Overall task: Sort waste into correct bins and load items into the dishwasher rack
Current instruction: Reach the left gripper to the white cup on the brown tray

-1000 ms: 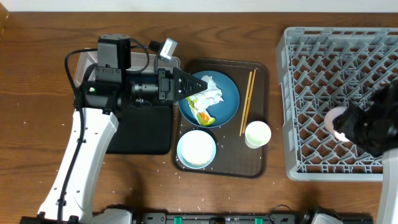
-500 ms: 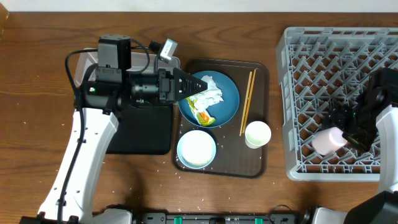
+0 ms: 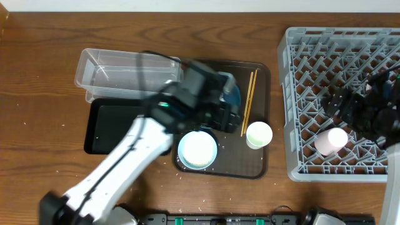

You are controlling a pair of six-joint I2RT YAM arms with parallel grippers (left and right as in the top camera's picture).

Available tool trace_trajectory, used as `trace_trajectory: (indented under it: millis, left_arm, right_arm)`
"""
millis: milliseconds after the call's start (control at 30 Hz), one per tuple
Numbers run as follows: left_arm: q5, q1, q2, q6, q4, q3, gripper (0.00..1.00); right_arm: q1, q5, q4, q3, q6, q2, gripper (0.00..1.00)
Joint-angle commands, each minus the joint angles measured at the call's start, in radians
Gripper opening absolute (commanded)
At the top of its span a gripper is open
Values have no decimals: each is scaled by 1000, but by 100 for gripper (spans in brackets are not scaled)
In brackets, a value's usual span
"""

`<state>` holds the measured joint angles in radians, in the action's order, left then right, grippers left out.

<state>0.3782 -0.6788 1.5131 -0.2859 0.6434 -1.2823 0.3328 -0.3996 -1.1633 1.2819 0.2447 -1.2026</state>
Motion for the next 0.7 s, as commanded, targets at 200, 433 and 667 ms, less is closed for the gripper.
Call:
trace_trajectory:
  millis: [200,433,667]
  left_arm:
    - [-232,-145,256,45,-78,-3,64]
    - [-230,-197,281,45,-111,-3,46]
    - [-237,-198,286,45,-115,0,35]
  right_arm:
    - [6,-79,-42,14,-22,13,91]
    - [6,-79,-45,14,-22,13,91]
    - [6,-79,-50,14,-22,13,90]
